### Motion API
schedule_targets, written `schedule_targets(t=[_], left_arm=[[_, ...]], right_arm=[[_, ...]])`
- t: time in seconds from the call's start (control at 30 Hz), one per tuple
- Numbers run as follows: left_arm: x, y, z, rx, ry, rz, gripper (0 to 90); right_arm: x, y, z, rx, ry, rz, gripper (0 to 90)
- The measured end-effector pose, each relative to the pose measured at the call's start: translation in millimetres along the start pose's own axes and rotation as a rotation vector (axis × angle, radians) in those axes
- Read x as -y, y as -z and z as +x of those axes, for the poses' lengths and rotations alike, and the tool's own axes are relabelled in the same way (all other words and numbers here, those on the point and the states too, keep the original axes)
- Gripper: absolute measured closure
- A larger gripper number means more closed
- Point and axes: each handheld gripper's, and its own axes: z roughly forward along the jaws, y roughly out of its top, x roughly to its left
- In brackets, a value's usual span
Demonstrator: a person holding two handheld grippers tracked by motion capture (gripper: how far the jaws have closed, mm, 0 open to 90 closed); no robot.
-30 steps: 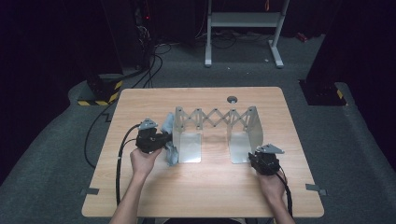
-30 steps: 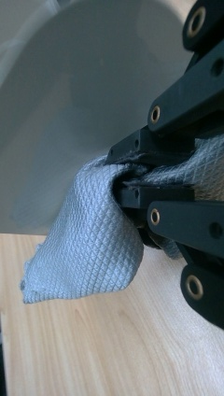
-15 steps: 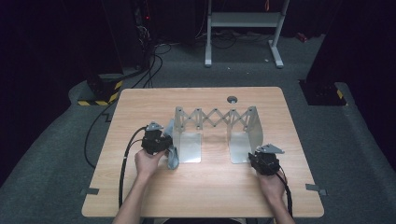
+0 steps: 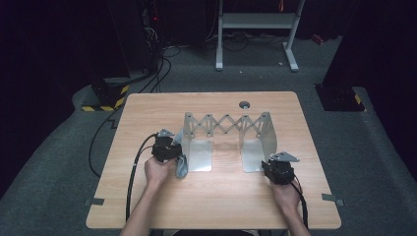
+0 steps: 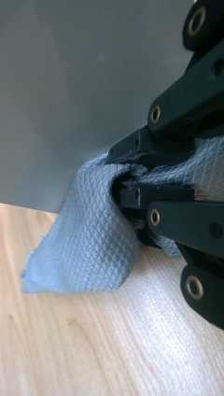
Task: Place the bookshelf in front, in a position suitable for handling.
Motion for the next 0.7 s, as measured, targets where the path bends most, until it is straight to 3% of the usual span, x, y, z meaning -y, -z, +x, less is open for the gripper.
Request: schedule_targets(t=[0.27, 0.53, 0.7], left_arm=[[-10.2, 31.5, -2.7, 0.046, 0.015, -0.108, 79.6], [-31.8, 70.6, -17.8, 0.063, -0.038, -0.205, 79.4], [-42.3, 88.4, -22.1, 0.078, -0.048, -0.261, 79.4]], right_arm=[[0.0, 0.0, 0.0, 0.0, -0.002, 0.0, 73.1], [0.2, 0.3, 0.6, 0.003, -0.001, 0.001, 73.1], [0.2, 0.3, 0.5, -0.001, -0.003, 0.002, 73.1]])
